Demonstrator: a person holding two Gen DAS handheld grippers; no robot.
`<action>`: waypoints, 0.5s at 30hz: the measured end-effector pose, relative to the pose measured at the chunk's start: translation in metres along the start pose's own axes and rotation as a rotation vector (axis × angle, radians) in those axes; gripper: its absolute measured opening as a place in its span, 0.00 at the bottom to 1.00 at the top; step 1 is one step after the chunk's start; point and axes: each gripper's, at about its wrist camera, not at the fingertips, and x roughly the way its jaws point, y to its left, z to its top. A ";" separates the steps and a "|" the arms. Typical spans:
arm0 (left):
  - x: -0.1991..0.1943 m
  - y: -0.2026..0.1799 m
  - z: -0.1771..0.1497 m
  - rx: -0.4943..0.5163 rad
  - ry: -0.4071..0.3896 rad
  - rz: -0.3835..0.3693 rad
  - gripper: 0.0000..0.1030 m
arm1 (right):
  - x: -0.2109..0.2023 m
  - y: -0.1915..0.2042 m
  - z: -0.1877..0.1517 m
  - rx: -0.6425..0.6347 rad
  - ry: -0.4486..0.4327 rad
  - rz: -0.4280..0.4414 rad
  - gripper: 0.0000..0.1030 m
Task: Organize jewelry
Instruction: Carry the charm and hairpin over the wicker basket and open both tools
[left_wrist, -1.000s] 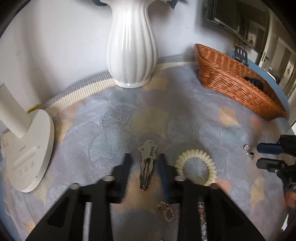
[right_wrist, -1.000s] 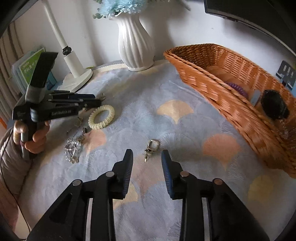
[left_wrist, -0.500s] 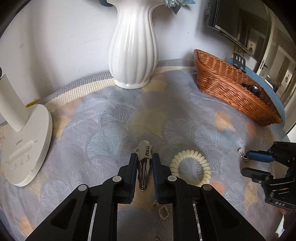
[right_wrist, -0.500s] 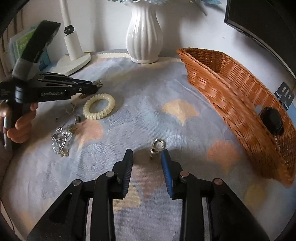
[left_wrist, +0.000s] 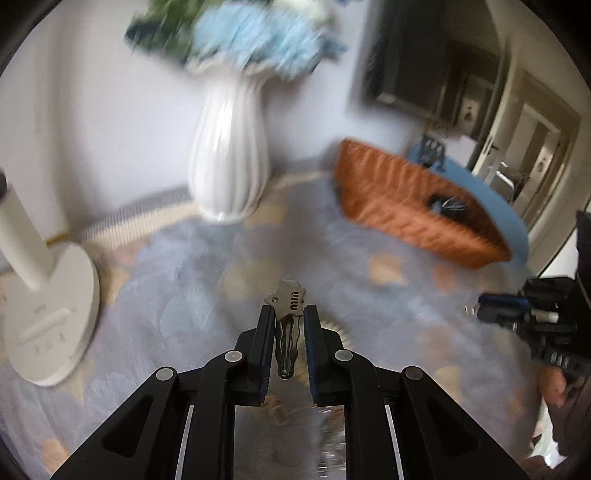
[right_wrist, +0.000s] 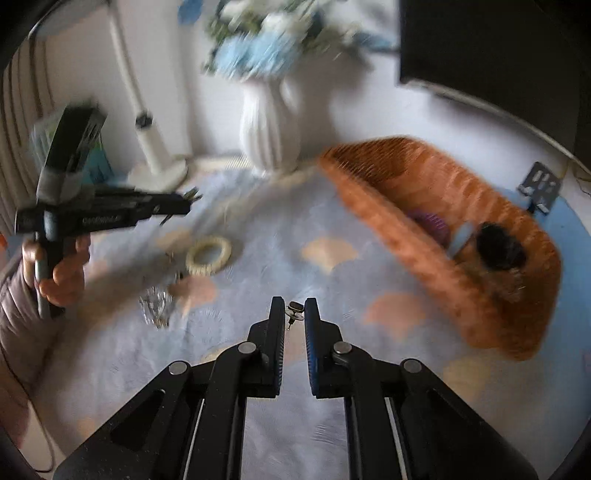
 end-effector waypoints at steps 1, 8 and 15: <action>-0.006 -0.008 0.006 0.014 -0.012 -0.005 0.15 | -0.009 -0.007 0.006 0.012 -0.016 0.001 0.12; -0.016 -0.074 0.060 0.136 -0.073 -0.037 0.15 | -0.051 -0.089 0.049 0.158 -0.123 -0.055 0.12; 0.038 -0.129 0.114 0.178 -0.037 -0.071 0.15 | -0.005 -0.161 0.082 0.363 -0.102 -0.004 0.12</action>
